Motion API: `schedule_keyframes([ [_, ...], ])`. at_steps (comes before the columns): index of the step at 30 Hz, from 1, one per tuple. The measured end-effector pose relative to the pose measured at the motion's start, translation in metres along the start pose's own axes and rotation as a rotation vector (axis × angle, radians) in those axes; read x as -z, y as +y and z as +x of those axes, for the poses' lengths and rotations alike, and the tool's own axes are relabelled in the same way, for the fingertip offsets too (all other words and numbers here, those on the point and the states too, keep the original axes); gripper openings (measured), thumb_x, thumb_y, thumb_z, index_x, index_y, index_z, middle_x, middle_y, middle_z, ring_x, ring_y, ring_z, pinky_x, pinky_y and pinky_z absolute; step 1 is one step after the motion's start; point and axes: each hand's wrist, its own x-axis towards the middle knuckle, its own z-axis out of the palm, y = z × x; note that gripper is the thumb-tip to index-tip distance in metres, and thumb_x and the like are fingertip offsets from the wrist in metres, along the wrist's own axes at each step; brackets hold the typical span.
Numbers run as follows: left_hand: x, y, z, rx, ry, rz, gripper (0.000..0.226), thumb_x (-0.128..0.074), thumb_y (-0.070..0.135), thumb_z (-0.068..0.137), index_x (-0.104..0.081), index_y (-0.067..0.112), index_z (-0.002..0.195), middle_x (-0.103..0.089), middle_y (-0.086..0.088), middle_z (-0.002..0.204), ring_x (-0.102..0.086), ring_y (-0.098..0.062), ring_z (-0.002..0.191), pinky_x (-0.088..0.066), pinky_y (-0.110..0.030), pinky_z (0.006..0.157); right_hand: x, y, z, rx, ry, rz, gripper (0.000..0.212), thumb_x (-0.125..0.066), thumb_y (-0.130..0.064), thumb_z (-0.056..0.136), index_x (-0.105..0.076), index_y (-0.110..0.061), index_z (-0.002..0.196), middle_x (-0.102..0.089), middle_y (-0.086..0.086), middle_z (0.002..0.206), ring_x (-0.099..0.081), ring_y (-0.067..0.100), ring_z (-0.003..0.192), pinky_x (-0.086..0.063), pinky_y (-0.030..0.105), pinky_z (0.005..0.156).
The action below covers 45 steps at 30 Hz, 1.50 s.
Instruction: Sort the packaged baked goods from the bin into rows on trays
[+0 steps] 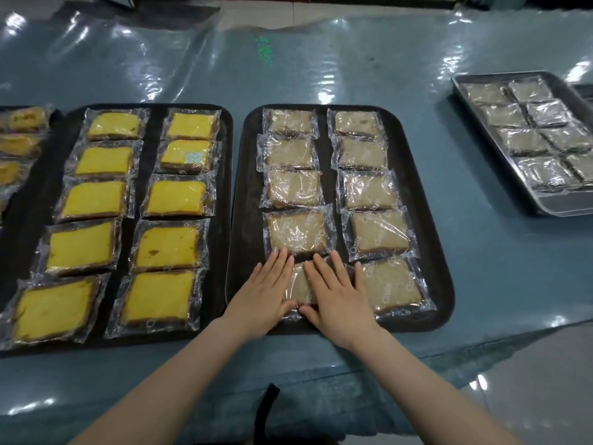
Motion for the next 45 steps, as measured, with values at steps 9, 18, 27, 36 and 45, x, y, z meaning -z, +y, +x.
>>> schedule_keyframes([
  [9, 0.007, 0.026, 0.023, 0.086, 0.177, -0.068, 0.064, -0.026, 0.040, 0.098, 0.017, 0.026, 0.144, 0.025, 0.003, 0.152, 0.029, -0.010, 0.138, 0.021, -0.027, 0.108, 0.004, 0.051, 0.002, -0.112, 0.106, 0.139, 0.066, -0.016, -0.057, 0.095, 0.008, -0.033, 0.151, 0.022, -0.007, 0.157, 0.034, 0.015, 0.139, 0.019, 0.049, 0.110],
  [18, 0.003, 0.030, 0.051, 0.184, 0.117, 0.034, 0.070, -0.003, 0.068, 0.086, 0.030, 0.038, 0.139, 0.032, 0.001, 0.150, 0.033, -0.022, 0.137, 0.018, -0.043, 0.112, 0.007, 0.111, 0.023, -0.152, 0.054, 0.084, 0.069, -0.007, -0.062, 0.091, 0.011, -0.033, 0.151, 0.018, -0.002, 0.158, 0.022, 0.020, 0.143, 0.013, 0.043, 0.114],
  [27, 0.011, 0.035, 0.051, 0.220, 0.185, 0.024, 0.077, -0.001, 0.074, 0.082, 0.013, 0.035, 0.147, 0.026, 0.002, 0.153, 0.034, -0.020, 0.137, 0.027, -0.036, 0.107, 0.015, 0.114, 0.035, -0.123, 0.163, 0.143, 0.064, -0.014, -0.059, 0.094, -0.002, -0.034, 0.152, 0.009, -0.007, 0.158, 0.018, 0.016, 0.144, 0.010, 0.042, 0.115],
  [36, 0.046, 0.017, 0.124, 0.292, 0.141, 0.038, 0.083, -0.012, 0.071, 0.084, 0.012, 0.025, 0.149, 0.023, -0.005, 0.153, 0.024, -0.023, 0.140, 0.012, -0.041, 0.112, 0.033, 0.136, 0.110, -0.118, 0.094, 0.150, 0.064, -0.019, -0.058, 0.096, 0.001, -0.034, 0.152, 0.009, -0.002, 0.159, 0.012, 0.024, 0.146, 0.009, 0.044, 0.113],
  [45, 0.058, 0.011, 0.105, 0.264, 0.201, 0.000, 0.089, 0.003, 0.074, 0.078, 0.013, 0.019, 0.147, 0.016, -0.004, 0.156, 0.020, -0.018, 0.141, 0.011, -0.037, 0.113, 0.055, 0.114, 0.108, 0.008, 0.164, 0.178, 0.062, -0.028, -0.053, 0.097, -0.012, -0.030, 0.152, 0.002, -0.006, 0.160, 0.013, 0.014, 0.144, 0.008, 0.037, 0.114],
])
